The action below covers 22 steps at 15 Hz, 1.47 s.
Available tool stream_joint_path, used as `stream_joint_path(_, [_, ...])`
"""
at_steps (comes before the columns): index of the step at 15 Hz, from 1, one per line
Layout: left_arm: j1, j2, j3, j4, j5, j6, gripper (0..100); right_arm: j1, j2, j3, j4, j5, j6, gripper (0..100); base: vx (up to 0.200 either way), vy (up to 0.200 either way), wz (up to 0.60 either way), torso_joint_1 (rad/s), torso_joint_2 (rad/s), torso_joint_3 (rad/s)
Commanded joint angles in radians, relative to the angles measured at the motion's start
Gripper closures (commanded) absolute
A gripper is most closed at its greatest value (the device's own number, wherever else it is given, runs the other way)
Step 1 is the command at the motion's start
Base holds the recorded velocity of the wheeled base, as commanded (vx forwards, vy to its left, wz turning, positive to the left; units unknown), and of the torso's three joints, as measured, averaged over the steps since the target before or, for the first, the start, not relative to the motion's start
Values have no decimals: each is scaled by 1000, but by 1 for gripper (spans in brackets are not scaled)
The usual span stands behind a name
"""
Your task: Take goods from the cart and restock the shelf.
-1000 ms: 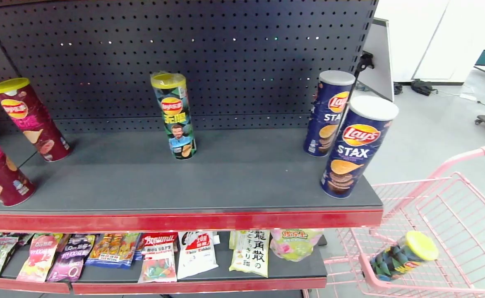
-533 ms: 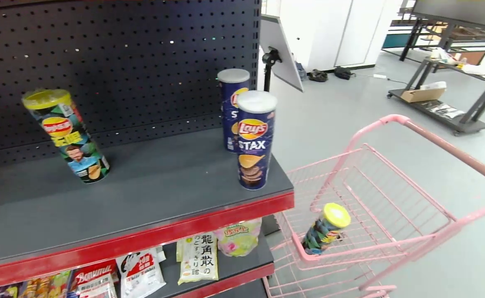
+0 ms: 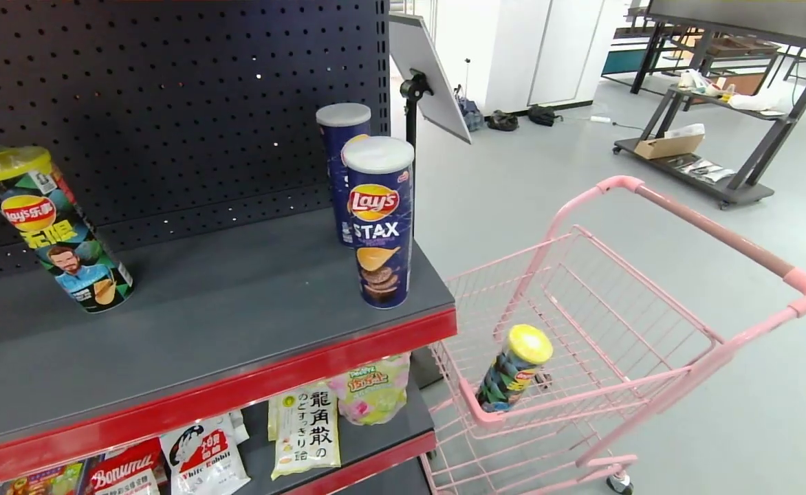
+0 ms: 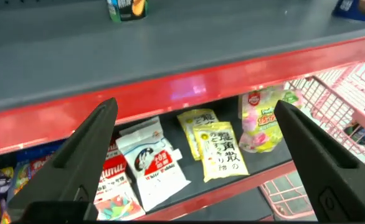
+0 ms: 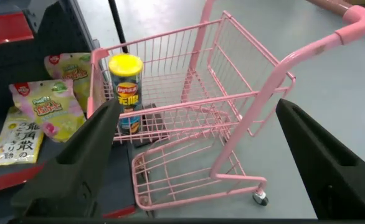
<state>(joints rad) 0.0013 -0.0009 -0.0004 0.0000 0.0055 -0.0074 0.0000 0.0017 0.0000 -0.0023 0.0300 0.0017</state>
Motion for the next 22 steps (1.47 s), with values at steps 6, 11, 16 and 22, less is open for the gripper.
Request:
stream_joint_path(6, [0,1,0,0,1,0,0,0,0,0,-1,-1,0,0,0,0,0,-139,374,234])
stream_joint_path(11, [0,1,0,0,1,0,0,0,0,0,-1,-1,0,0,0,0,0,-183,527,348])
stream_joint_path(16, [0,1,0,0,1,0,0,0,0,0,-1,1,-2,0,0,0,0,-130,447,315])
stream_joint_path(22, [0,1,0,0,1,0,0,29,451,-422,-8,22,178,0,0,0,0,-10,33,20])
